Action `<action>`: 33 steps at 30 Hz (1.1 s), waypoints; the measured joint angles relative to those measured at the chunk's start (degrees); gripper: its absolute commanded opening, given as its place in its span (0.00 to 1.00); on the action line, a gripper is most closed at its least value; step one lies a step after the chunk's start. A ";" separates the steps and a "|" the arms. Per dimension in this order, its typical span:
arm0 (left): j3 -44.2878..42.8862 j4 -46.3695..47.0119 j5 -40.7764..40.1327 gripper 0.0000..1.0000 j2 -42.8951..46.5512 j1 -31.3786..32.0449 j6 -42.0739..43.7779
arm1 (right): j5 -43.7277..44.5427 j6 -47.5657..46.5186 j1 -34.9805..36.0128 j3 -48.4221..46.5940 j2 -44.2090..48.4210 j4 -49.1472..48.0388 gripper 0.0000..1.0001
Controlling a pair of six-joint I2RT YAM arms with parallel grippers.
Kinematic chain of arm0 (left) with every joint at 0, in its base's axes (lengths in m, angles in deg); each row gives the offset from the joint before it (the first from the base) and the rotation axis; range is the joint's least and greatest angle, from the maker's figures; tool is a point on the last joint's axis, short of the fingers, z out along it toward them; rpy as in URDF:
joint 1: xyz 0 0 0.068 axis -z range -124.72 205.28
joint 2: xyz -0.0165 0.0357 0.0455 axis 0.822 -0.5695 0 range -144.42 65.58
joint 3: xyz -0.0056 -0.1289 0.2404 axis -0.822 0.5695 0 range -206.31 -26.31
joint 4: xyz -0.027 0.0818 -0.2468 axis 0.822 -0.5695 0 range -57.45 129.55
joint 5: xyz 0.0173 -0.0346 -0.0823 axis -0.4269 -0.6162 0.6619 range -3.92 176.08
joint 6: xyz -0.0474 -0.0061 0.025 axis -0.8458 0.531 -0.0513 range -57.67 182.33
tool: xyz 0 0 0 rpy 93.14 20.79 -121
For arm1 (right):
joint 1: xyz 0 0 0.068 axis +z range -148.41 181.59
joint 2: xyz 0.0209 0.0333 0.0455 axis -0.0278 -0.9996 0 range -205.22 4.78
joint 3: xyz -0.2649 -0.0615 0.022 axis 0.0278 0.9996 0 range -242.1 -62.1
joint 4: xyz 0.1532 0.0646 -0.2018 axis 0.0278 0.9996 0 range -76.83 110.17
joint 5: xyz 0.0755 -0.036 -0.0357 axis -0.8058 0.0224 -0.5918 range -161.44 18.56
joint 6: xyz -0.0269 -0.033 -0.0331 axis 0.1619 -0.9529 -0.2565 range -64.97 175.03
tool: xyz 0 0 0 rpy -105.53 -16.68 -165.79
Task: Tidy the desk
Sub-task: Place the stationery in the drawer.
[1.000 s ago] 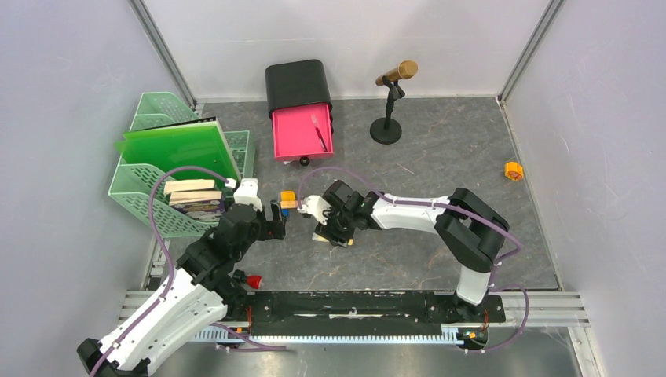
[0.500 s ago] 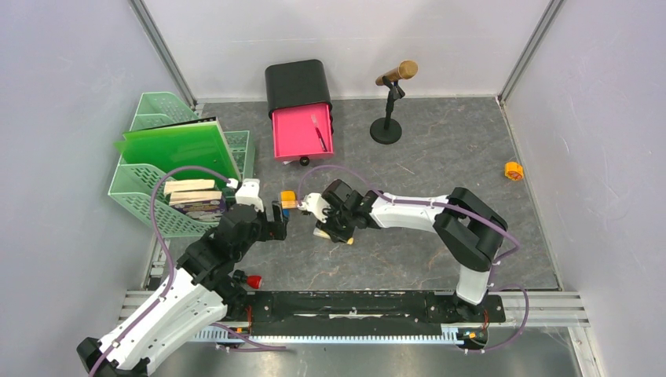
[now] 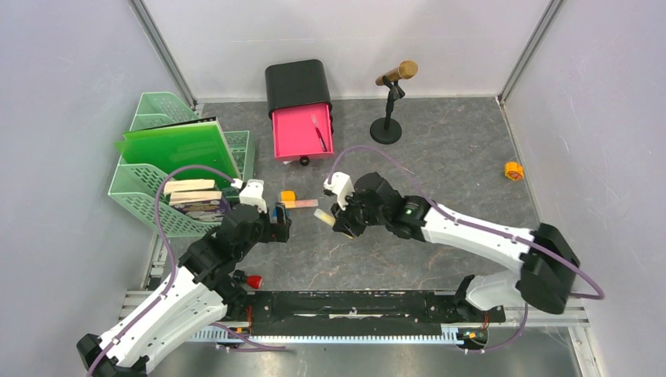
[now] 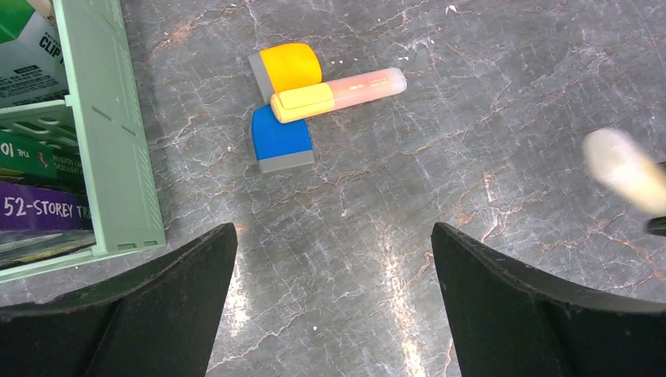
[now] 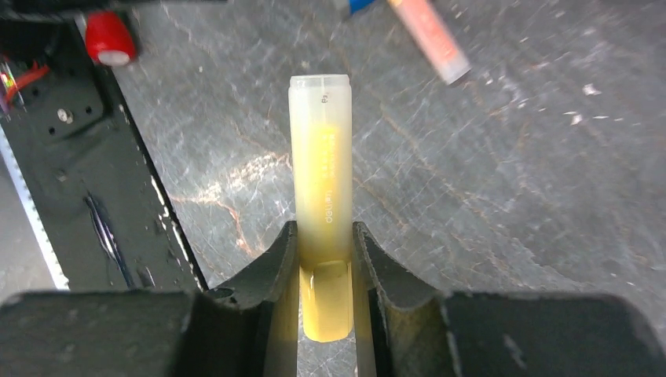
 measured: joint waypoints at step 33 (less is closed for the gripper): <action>0.04 0.44 -5.90 1.00 -0.28 11.02 -0.02 | 8.09 11.69 -4.94 16.92 11.93 -17.20 0.00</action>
